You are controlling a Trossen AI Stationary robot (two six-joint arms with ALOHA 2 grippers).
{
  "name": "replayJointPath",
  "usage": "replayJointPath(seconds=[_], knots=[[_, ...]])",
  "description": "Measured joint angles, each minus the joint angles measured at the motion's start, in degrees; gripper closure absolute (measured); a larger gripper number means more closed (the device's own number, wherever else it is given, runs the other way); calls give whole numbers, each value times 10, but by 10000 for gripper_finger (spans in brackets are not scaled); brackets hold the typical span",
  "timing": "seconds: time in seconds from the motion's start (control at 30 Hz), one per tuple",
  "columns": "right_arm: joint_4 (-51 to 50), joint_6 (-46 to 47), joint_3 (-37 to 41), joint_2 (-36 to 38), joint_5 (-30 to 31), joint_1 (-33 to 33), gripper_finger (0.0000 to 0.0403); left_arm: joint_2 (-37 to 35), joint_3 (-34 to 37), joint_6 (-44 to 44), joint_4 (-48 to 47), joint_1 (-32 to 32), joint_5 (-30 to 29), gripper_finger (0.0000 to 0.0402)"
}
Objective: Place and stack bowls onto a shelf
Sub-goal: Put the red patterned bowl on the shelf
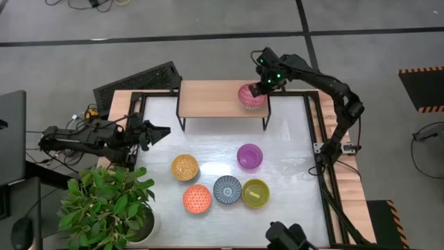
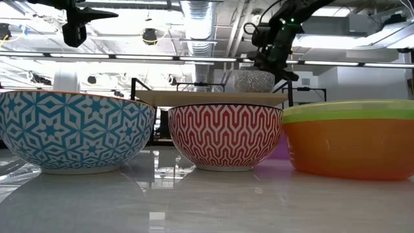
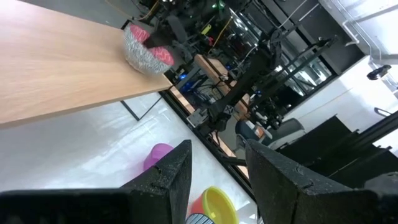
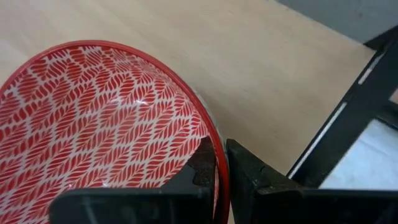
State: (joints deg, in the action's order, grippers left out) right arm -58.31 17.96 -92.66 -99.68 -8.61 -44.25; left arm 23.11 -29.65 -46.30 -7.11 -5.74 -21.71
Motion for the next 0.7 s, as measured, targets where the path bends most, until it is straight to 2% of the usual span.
replayJointPath(seconds=[0.47,0.7], knots=[[37,5,14,1,7,-8,360,0,0,-3,0,0,-1,266],[47,10,13,0,12,-9,327,0,0,-3,0,0,-1,266]])
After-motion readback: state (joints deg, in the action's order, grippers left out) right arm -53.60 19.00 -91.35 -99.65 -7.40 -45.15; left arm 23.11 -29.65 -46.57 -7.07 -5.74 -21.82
